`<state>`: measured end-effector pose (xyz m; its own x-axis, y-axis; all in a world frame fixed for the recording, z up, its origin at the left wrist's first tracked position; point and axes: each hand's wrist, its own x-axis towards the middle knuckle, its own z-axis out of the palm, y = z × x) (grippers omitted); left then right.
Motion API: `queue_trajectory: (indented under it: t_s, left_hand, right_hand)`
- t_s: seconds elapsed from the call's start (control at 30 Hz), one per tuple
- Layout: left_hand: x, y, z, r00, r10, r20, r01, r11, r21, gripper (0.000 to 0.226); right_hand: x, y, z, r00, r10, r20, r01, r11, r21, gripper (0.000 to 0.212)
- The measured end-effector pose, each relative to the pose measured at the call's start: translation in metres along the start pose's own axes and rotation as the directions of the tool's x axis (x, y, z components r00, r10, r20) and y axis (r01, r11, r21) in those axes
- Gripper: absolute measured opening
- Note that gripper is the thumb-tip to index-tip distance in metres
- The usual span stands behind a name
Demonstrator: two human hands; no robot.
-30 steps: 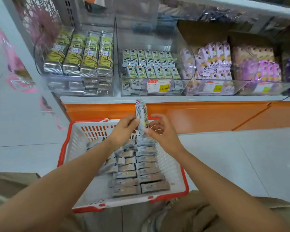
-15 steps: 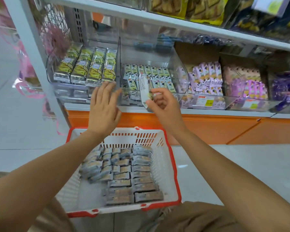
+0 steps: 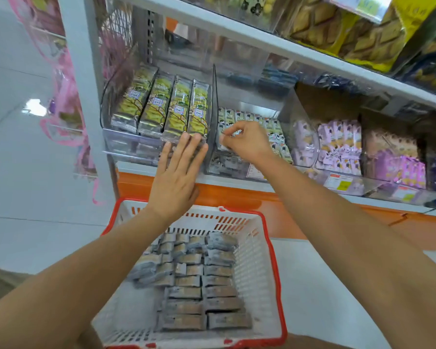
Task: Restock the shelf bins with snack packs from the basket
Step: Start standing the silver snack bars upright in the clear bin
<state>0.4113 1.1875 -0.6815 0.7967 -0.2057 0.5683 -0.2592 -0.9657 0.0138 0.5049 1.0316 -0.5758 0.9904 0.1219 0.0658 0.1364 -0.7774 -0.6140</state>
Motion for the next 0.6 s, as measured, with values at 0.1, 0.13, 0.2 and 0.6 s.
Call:
queue_trajectory:
  t_s: [0.1, 0.13, 0.2, 0.6]
  left_hand:
    - [0.0001, -0.0012, 0.0041, 0.999, 0.008, -0.032, -0.008, 1.000, -0.010, 0.083]
    - [-0.0002, -0.0016, 0.0050, 0.999, 0.008, -0.045, -0.009, 1.000, -0.010, 0.083]
    - [-0.0002, -0.0022, 0.0052, 0.998, 0.011, -0.061, -0.011, 1.000, -0.007, 0.082]
    - [0.0002, 0.0005, 0.0037, 0.999, 0.003, -0.054, -0.003, 1.000, 0.001, 0.081]
  right_hand:
    - [0.0040, -0.0018, 0.0043, 0.996, 0.042, 0.076, -0.041, 0.999, -0.021, 0.013]
    - [0.0043, -0.0026, 0.0049, 0.994, 0.047, 0.098, -0.046, 0.999, -0.015, 0.017]
    - [0.0068, -0.0037, 0.0062, 0.992, 0.061, 0.114, -0.061, 0.998, -0.006, 0.021]
    - [0.0086, 0.0004, 0.0054, 0.980, 0.170, 0.108, -0.186, 0.970, 0.156, 0.012]
